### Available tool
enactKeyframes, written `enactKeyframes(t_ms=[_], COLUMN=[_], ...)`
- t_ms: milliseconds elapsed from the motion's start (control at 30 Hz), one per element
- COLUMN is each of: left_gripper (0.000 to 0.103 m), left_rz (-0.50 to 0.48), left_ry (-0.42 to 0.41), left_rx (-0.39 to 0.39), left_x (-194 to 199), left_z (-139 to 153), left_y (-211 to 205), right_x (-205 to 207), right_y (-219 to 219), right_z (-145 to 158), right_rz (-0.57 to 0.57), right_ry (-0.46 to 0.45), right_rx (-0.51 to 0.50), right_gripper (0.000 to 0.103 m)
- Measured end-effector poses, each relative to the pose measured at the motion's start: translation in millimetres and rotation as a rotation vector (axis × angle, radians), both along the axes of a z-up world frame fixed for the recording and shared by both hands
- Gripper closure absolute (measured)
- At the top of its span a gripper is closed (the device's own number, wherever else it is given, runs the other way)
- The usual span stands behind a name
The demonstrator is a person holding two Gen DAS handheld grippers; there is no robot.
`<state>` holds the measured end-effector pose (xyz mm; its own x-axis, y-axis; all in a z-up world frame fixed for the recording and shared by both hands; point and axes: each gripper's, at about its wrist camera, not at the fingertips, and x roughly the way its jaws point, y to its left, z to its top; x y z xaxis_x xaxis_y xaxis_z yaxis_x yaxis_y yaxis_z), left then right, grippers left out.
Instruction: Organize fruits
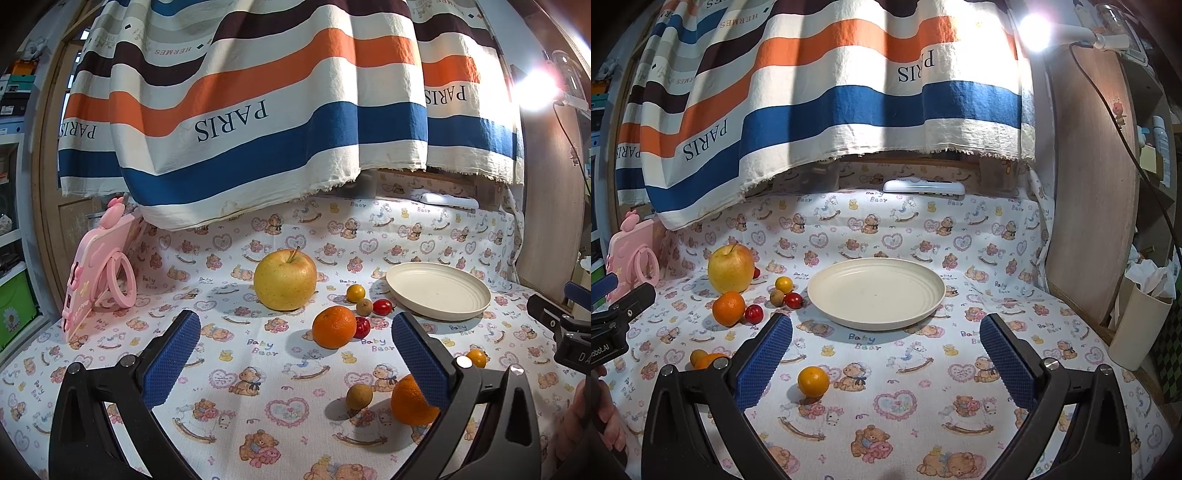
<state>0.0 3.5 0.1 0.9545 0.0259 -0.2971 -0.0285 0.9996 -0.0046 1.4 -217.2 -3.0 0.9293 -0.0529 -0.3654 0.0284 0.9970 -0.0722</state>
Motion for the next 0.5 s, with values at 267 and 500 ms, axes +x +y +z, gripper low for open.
enactKeyframes(t_ms=[267,500], left_gripper=[0.000,0.000], left_rz=[-0.004,-0.002], left_ry=[0.000,0.001], left_rx=[0.000,0.000], left_x=[-0.2,-0.2], left_z=[-0.5,-0.5], left_y=[0.1,-0.1], right_x=[1.2,-1.0], right_y=[2.2,3.4], right_z=[2.6,2.7], right_rz=[0.017,0.053], right_ry=[0.001,-0.019], right_rx=[0.002,0.011], right_gripper=[0.001,0.001])
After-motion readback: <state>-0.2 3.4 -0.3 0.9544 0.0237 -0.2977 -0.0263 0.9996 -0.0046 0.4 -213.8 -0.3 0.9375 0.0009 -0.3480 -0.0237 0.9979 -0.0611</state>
